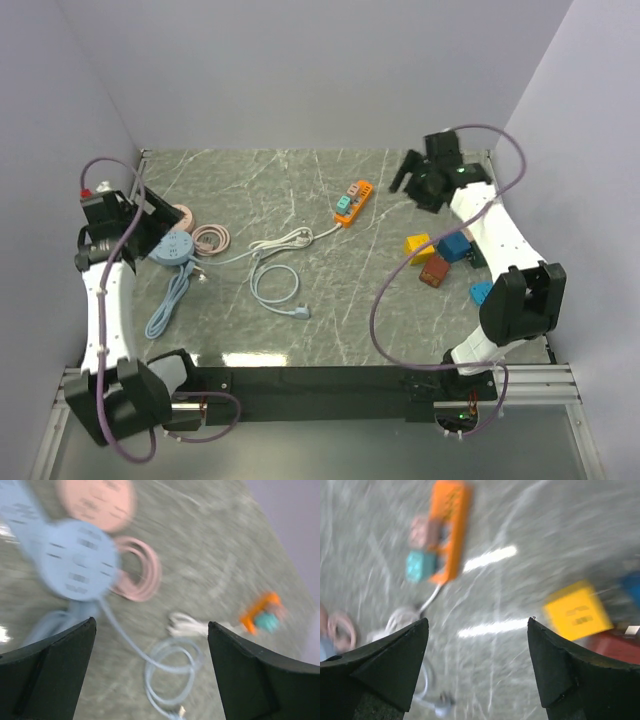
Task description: Pull the plug off the socket
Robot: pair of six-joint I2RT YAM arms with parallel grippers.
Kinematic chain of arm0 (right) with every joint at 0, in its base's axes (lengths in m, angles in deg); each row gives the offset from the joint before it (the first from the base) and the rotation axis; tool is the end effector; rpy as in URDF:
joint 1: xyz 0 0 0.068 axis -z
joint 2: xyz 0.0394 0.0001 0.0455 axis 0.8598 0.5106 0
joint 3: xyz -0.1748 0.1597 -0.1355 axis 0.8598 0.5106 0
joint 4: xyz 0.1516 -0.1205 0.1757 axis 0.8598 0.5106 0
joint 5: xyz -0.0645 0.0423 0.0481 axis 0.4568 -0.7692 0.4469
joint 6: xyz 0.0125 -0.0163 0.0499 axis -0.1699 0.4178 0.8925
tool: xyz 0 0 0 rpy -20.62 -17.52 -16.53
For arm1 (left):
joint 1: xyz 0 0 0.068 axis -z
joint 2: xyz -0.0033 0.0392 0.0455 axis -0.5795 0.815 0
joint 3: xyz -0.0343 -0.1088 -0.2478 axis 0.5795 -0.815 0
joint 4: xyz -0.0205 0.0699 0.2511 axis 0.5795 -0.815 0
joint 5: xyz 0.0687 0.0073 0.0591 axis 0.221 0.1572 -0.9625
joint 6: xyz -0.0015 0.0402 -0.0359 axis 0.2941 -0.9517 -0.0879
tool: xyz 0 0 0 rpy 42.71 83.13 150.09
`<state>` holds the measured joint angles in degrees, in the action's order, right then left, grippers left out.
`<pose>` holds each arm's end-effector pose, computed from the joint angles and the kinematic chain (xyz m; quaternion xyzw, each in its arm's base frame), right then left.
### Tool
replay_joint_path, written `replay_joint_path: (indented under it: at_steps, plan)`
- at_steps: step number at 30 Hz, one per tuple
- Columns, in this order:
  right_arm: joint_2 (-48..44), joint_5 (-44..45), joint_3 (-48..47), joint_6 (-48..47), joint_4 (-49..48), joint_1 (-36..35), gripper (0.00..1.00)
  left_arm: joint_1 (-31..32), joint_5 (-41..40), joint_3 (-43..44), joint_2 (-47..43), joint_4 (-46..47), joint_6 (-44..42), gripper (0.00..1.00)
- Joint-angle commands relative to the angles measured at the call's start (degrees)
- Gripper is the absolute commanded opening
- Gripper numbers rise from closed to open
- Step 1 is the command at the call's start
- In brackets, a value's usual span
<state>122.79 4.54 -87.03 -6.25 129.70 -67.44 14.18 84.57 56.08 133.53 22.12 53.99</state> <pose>0.3469 0.0494 0.3315 0.2132 0.9118 0.1216 0.3293 0.2239 0.0782 0.3123 -0.3751 0.8181 -0.1539 0.4079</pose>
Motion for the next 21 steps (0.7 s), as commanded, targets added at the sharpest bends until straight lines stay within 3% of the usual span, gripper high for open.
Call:
replay_joint_path:
  at_steps: [1, 6, 13, 21]
  plan:
    - [-1.8, -8.1, 5.6, -2.9, -3.3, -7.2, 0.86, 4.9, 13.4, -3.1, -5.0, 2.3, 2.2, 0.98]
    - [-2.7, -10.4, 11.4, -1.3, -6.1, -10.2, 0.85, 23.4, 9.9, -7.4, -5.9, 3.0, 4.9, 0.95]
    - [-4.3, -11.2, 13.6, -1.8, -6.3, -11.0, 0.86, 38.4, -0.2, -7.9, -4.0, -0.2, 3.7, 0.92]
    - [-5.5, -11.4, 15.4, -0.9, -6.9, -11.0, 0.86, 61.1, -12.7, -6.4, 8.6, -0.2, 6.4, 0.89]
